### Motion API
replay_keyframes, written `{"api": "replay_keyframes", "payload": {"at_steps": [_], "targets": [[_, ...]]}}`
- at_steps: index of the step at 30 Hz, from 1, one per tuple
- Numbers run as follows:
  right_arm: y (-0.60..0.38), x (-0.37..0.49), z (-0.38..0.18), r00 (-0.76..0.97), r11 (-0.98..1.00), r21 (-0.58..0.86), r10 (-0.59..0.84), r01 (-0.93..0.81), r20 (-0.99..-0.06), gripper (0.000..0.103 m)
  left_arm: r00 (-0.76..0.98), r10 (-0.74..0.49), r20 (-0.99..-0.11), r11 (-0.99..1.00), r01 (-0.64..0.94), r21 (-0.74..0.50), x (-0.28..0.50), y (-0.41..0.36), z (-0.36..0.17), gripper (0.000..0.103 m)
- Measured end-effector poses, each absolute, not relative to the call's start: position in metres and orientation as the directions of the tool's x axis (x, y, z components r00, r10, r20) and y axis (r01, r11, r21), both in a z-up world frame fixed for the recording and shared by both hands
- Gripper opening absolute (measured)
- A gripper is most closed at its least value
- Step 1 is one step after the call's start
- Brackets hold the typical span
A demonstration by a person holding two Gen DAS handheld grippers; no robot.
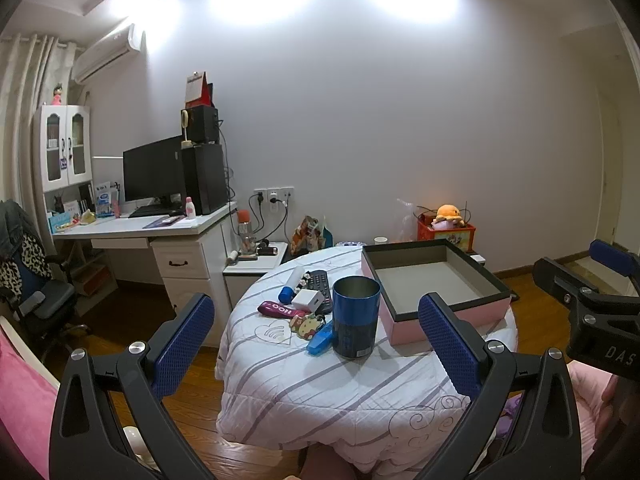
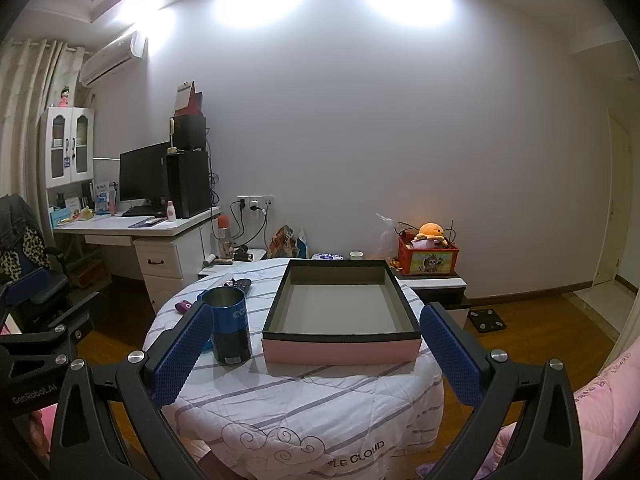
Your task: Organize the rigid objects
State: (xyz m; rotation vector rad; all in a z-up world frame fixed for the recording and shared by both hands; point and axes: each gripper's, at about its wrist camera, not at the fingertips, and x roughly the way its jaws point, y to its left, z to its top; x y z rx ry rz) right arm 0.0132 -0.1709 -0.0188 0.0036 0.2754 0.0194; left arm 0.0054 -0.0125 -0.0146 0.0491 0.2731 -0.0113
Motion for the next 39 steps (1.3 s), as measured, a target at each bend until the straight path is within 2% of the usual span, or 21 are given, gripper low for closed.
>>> {"api": "replay_keyframes", "payload": {"at_steps": [39], "targets": [[-0.194,0.034,-0.037,0.942,0.999,0.013,-0.025,0.031,-0.336,0.103,0.942,-0.005,-0.335,0.999,0.022,0.046,0.033,-0.016,-0.037,0.103]]}}
